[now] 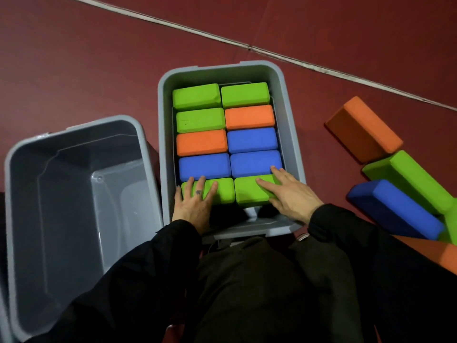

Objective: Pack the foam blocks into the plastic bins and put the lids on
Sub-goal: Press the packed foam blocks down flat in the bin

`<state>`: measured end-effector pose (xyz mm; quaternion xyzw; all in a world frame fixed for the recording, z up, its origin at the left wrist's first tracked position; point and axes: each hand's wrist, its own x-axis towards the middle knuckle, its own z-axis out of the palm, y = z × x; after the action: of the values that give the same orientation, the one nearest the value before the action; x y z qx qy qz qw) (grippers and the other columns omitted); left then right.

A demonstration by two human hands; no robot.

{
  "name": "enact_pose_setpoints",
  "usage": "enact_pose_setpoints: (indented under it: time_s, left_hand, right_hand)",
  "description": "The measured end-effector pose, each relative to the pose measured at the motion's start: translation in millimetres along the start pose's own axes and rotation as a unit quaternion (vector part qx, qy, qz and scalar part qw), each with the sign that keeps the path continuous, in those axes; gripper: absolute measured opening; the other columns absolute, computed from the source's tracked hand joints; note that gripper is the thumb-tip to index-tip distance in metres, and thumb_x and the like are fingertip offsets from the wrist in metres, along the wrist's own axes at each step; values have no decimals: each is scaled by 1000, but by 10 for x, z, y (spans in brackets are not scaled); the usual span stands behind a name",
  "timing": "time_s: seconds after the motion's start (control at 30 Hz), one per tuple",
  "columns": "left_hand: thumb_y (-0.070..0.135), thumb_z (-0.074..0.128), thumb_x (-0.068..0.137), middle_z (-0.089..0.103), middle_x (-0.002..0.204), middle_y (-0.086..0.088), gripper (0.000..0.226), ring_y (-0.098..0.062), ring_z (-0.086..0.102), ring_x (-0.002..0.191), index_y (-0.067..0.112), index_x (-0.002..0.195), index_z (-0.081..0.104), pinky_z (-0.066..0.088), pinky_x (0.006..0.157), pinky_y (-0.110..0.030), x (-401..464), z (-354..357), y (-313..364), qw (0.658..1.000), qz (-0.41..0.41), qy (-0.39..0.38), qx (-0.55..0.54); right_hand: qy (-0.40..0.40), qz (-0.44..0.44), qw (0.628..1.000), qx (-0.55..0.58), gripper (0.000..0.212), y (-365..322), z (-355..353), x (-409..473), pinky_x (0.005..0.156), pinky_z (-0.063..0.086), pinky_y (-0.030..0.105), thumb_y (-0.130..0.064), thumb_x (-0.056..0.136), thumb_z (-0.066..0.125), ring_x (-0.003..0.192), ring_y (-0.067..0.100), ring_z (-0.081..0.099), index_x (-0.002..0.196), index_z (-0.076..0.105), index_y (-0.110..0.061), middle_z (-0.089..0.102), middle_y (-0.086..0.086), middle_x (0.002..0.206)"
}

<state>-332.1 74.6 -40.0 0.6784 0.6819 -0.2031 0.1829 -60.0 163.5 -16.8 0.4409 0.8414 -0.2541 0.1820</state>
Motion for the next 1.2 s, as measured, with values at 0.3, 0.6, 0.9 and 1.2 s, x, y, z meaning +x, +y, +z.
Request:
enact_pose_setpoints:
  time_s: [0.3,0.6,0.9,1.2]
  left_hand:
    - [52,56,90,-4,168,-6,90,-35,-4,154,33,158,1,14,117,-65,74,-90,52,1000,-2,23,-20]
    - [42,85,64,52,144,-12,88,-37,47,132,22,143,52,36,109,-61,29,168,-99,993,59,82,58]
    - [31,80,59,53,127,-7,91,-33,50,103,16,139,39,48,80,-46,46,83,-211,985,113,91,96]
    - [34,77,63,51,128,-10,90,-34,50,102,13,143,42,45,77,-45,112,54,-148,982,126,86,107]
  right_hand:
    - [2,19,998,-56,98,-19,-20,37,116,36,44,-30,91,71,156,36,10,163,4,-37,-3,9,171]
    - [34,-22,986,-162,94,-26,68,34,117,35,49,-34,80,80,145,39,37,160,30,-23,35,19,160]
    - [35,-38,982,-182,88,-54,33,-27,82,52,45,-33,77,80,105,34,56,153,37,-22,53,11,129]
    - [34,-22,986,-161,89,-36,86,5,85,50,45,-33,78,80,106,33,55,155,35,-23,53,11,128]
